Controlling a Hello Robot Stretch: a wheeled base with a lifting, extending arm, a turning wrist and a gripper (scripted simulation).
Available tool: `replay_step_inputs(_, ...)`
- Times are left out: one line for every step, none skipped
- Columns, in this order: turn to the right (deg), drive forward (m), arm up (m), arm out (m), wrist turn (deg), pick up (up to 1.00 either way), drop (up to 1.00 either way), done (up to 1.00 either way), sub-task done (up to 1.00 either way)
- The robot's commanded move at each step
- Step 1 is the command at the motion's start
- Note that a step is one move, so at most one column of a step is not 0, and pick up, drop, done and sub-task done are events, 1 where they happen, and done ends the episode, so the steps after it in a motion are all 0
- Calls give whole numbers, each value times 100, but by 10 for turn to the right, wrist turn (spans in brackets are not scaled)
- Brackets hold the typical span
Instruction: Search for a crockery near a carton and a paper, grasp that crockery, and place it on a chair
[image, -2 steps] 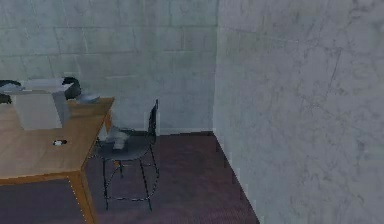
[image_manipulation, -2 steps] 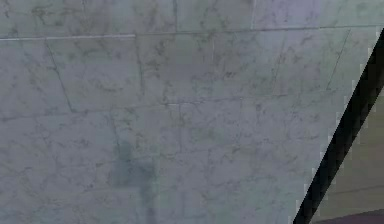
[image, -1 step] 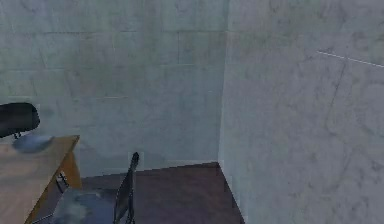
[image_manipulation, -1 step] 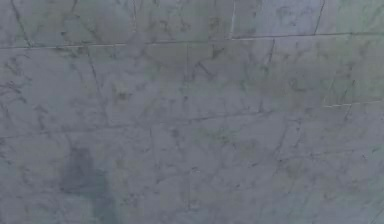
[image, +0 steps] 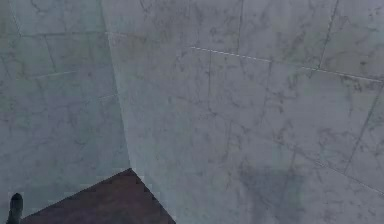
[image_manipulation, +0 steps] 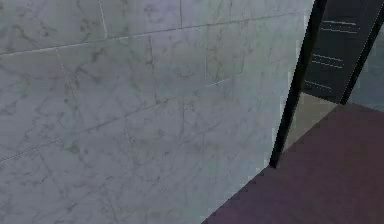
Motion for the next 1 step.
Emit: replay_step_inputs(0,10,0,0,0,0,0,0,0)
